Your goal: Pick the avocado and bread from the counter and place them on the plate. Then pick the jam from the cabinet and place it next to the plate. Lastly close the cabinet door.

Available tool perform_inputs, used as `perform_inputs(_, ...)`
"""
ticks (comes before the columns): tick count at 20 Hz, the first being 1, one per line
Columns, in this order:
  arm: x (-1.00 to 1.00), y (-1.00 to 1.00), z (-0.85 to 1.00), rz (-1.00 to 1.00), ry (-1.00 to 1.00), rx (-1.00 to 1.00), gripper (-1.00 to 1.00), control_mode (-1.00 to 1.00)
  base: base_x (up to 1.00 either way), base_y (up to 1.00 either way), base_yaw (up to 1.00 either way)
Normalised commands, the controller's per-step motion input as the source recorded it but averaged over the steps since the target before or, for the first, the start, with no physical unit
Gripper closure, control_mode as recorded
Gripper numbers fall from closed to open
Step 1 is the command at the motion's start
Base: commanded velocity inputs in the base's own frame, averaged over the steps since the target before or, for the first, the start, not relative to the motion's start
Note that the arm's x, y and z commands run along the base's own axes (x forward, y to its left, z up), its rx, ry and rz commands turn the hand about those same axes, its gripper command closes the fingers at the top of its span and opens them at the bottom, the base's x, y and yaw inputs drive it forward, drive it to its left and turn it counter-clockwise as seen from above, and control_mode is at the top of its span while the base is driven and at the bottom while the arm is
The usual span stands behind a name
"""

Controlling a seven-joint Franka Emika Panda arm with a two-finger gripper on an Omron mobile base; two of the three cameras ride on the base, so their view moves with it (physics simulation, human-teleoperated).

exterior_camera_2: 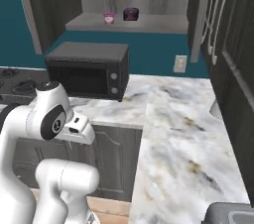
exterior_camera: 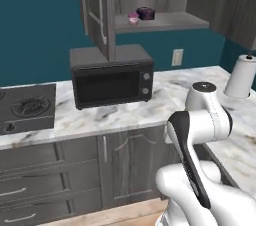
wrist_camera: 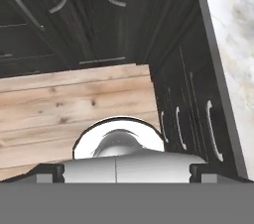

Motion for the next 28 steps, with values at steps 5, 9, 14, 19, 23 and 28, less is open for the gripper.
perform_inputs(5, 0.0, 0.0, 0.0, 0.0, 0.0, 0.0, -1.0, 1.0, 0.0, -0.5, 0.22)
perform_inputs(9, 0.0, 0.0, 0.0, 0.0, 0.0, 0.0, -1.0, 1.0, 0.0, -0.25, 0.1)
perform_inputs(14, 0.0, 0.0, 0.0, 0.0, 0.0, 0.0, -1.0, 1.0, 0.1, -0.07, 0.0)
perform_inputs(19, 0.0, 0.0, 0.0, 0.0, 0.0, 0.0, -1.0, 1.0, 0.49, -0.2, 0.0)
perform_inputs(23, 0.0, 0.0, 0.0, 0.0, 0.0, 0.0, -1.0, 1.0, 0.61, -0.12, 0.0)
perform_inputs(28, 0.0, 0.0, 0.0, 0.0, 0.0, 0.0, -1.0, 1.0, 0.64, -0.03, 0.0)
